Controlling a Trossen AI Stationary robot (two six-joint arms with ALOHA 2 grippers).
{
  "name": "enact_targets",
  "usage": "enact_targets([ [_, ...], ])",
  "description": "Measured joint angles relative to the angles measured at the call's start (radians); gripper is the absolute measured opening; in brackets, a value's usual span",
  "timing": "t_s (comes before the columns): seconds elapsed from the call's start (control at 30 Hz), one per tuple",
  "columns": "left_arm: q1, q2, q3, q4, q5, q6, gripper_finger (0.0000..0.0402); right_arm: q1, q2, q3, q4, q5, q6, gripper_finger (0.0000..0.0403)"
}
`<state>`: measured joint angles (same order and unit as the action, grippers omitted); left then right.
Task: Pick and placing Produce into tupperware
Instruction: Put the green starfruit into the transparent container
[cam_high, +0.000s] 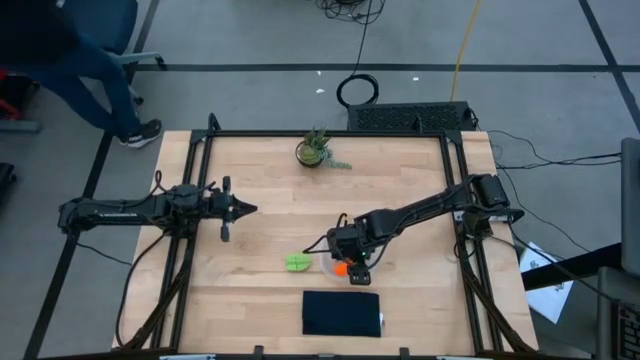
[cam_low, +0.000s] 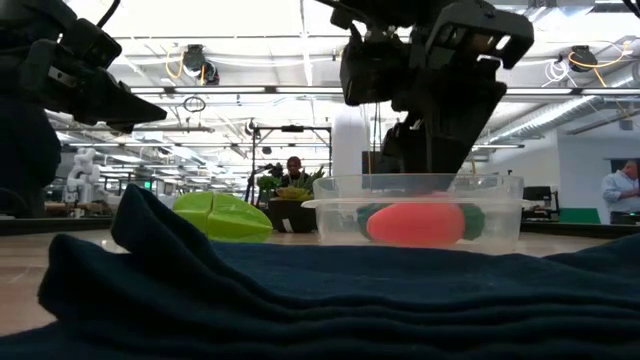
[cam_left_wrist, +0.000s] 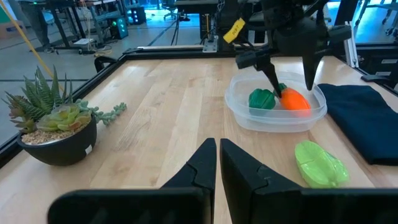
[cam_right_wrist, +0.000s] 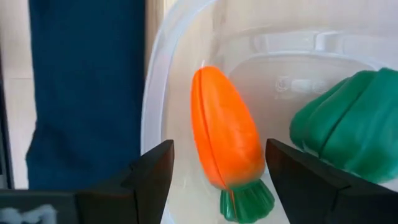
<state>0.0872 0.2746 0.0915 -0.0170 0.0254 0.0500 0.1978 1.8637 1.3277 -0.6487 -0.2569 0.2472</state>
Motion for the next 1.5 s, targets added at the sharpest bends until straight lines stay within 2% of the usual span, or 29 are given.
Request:
enact_targets([
  [0.1, 0.000, 0.000, 0.000, -0.001, 0.000, 0.000, 0.0026, -0.002, -0.024, 0.000, -0.014, 0.034, 0.000, 0.0243],
  [0.33, 0.000, 0.000, 0.000, -0.003, 0.000, -0.003, 0.0026, -0.002, -0.114, 0.000, -0.014, 0.191, -0.048, 0.0235],
  [0.4, 0.000, 0.000, 0.000, -0.003, 0.000, -0.003, 0.0026, -0.007, -0.139, 0.000, -0.013, 0.213, -0.055, 0.0214],
  [0.47, 0.000, 0.000, 0.000, -0.003, 0.000, -0.003, 0.0026, -0.013, -0.157, 0.000, -0.012, 0.235, -0.062, 0.0177],
  [0.67, 0.000, 0.000, 0.000, -0.005, 0.000, -0.003, 0.0026, -0.025, -0.209, 0.000, 0.028, 0.237, -0.162, 0.0020],
  [0.9, 0.000, 0.000, 0.000, -0.008, 0.000, 0.025, 0.0026, -0.047, -0.316, 0.000, 0.133, 0.279, -0.223, 0.0002],
  [1.03, 0.000, 0.000, 0.000, 0.000, 0.000, 0.030, 0.0026, -0.049, -0.410, -0.025, 0.158, 0.355, -0.234, 0.0001],
  [1.17, 0.000, -0.001, 0.000, 0.011, 0.000, 0.040, 0.0026, -0.049, -0.530, -0.131, 0.214, 0.423, -0.230, 0.0000],
  [1.37, 0.000, -0.001, 0.000, 0.023, -0.014, 0.072, 0.0026, -0.049, -0.747, -0.454, 0.578, 0.438, -0.199, 0.0000],
  [1.5, 0.000, -0.001, 0.000, 0.031, -0.051, 0.076, 0.0026, -0.054, -0.859, -0.650, 0.695, 0.440, -0.171, 0.0000],
])
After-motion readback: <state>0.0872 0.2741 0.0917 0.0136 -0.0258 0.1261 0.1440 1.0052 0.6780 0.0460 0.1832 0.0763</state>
